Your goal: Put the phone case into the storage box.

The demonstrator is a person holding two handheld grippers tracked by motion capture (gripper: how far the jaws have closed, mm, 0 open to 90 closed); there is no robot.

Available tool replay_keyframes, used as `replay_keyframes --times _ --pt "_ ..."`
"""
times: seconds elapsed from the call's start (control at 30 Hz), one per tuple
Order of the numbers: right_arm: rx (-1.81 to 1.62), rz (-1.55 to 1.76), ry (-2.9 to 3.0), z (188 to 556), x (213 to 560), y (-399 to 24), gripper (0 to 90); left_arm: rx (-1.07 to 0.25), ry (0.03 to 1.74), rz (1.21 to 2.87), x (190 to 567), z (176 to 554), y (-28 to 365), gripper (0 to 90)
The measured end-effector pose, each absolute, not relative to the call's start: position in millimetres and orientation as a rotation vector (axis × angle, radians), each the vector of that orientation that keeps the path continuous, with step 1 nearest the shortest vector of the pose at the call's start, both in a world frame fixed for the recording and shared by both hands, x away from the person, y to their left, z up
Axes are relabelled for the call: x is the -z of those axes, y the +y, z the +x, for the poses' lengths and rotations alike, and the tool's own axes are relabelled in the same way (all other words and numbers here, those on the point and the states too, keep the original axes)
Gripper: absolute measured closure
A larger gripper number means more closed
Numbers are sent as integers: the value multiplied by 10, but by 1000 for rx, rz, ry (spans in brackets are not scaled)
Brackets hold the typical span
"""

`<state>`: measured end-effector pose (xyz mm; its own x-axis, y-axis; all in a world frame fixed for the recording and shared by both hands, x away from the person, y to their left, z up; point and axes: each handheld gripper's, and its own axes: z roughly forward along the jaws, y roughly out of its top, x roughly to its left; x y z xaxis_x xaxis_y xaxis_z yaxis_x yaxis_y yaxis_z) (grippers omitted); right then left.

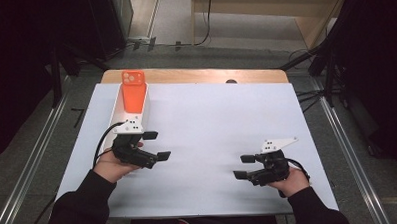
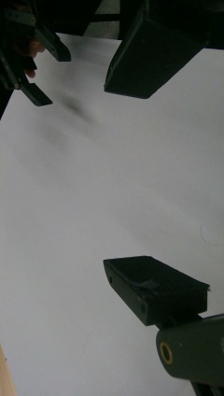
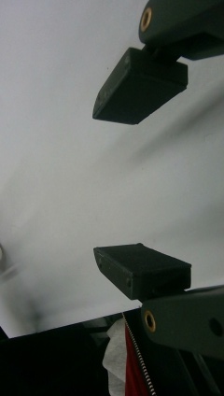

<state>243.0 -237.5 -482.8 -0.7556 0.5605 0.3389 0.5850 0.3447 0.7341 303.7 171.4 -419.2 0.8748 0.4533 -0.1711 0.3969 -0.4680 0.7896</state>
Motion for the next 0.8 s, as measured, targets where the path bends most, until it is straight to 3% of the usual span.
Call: replay_keyframes --times 0.8 --pt "1413 -1079 -2556 2425 4828 -2368 280 -44 522 2177 4387 2830 1728 133"
